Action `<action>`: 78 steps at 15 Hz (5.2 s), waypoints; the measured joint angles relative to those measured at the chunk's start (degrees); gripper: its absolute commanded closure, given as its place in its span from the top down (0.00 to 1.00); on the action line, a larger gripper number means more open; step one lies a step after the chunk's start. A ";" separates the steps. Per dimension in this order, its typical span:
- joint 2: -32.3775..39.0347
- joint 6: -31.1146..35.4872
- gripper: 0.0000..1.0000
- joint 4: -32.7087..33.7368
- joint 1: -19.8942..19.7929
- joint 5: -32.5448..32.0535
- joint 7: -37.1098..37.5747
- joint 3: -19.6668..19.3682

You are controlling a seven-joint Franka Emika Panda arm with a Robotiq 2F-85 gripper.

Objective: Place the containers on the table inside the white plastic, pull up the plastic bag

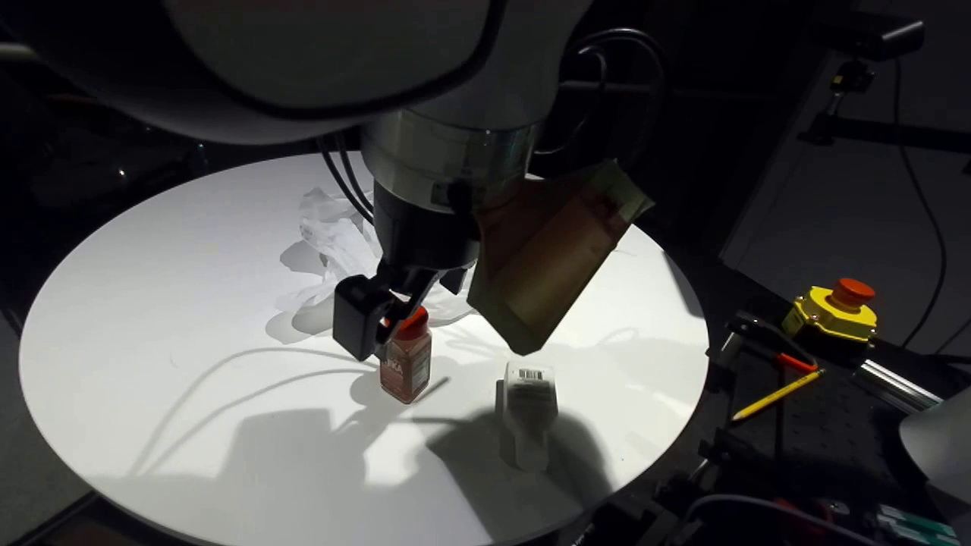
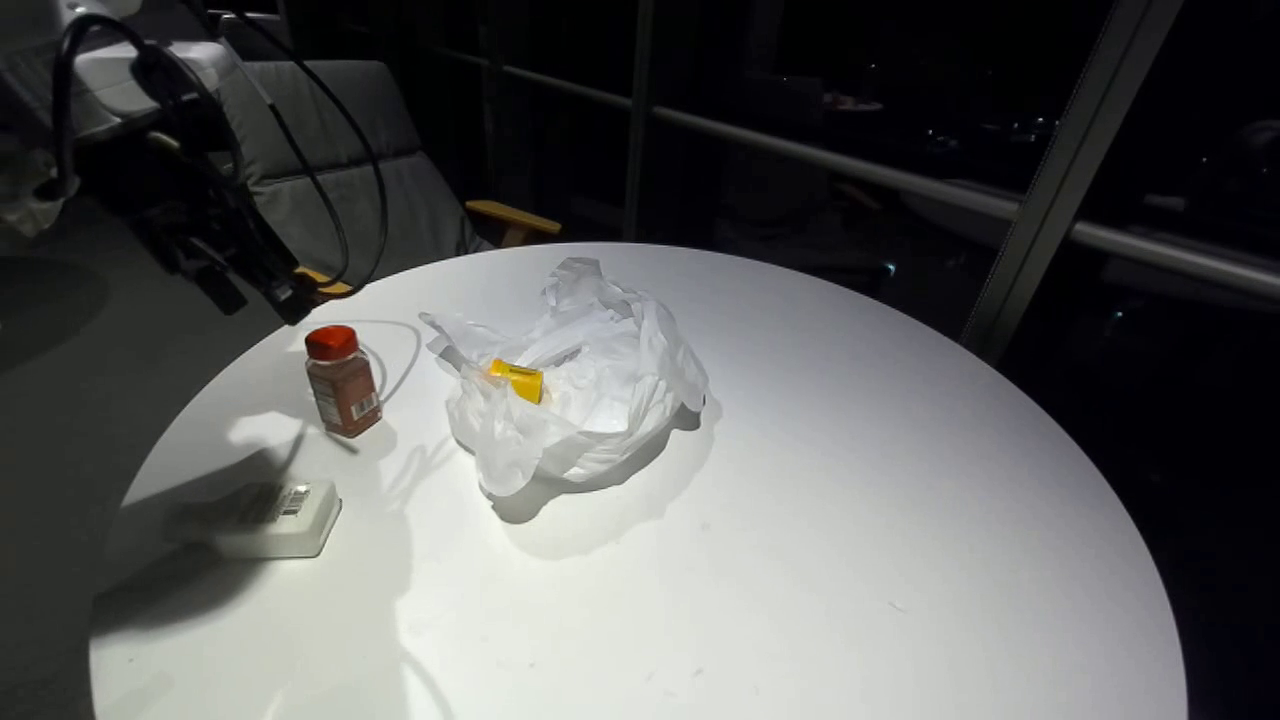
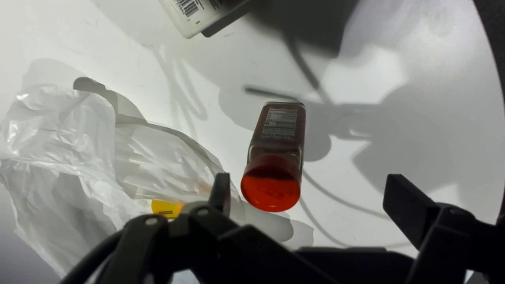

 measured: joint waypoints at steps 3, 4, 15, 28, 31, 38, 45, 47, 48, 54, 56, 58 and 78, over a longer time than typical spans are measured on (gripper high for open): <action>1.89 0.00 1.00 0.50 -0.02 -2.01 1.39 -0.63; 2.50 0.00 1.00 0.84 -0.02 -2.66 1.80 -0.87; 6.97 0.22 0.42 6.28 -1.94 -3.75 2.69 -1.47; 5.81 12.27 0.25 13.52 -3.60 0.31 -5.57 -0.01; 1.39 11.69 0.25 16.56 -1.33 4.51 -9.87 -7.14; 8.66 11.58 0.25 28.20 0.38 3.49 -10.37 -14.57; 21.02 11.68 0.25 33.41 10.63 1.15 -4.54 -27.65; 21.95 11.29 0.25 33.91 13.76 1.64 -3.13 -31.92; 22.15 11.75 0.25 34.28 14.95 1.35 -2.71 -33.60; 25.51 11.98 0.76 36.30 18.44 5.66 -3.36 -43.36; 27.85 11.39 0.90 37.21 18.40 8.74 -4.37 -45.75; 29.48 11.61 1.00 39.02 17.56 10.40 -5.49 -46.19; -1.59 11.72 1.00 19.14 1.64 15.48 -49.63 -29.27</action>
